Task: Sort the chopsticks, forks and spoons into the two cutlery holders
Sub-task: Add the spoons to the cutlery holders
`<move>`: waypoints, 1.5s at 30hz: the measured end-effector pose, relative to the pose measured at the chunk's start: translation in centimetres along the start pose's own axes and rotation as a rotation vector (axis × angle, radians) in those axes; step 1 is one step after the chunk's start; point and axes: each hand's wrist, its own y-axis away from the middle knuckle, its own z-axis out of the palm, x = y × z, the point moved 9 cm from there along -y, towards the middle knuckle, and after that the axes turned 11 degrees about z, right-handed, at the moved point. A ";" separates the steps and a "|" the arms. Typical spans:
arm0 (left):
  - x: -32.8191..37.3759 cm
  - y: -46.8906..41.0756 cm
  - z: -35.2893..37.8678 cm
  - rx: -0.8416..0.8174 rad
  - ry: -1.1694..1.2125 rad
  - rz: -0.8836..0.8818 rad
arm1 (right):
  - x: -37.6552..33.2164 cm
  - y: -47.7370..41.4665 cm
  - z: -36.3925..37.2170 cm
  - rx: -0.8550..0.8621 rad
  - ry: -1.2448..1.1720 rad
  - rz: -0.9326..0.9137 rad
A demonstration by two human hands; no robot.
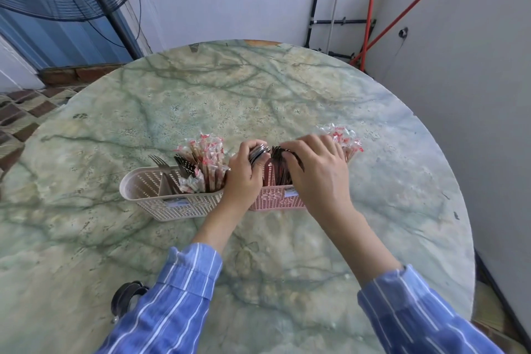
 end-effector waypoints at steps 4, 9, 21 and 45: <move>-0.2 0.8 0.1 -0.032 -0.025 -0.103 | -2.0 -0.9 2.4 -0.109 0.061 -0.137; -0.6 1.6 0.9 -0.212 -0.095 -0.132 | -1.8 -0.9 4.2 -0.187 0.142 -0.217; -0.4 3.2 -0.8 -0.102 -0.066 -0.079 | -2.3 0.9 4.8 -0.106 0.167 -0.159; -1.5 6.0 0.8 0.153 -0.062 -0.242 | 0.5 6.1 7.4 -0.352 0.134 0.169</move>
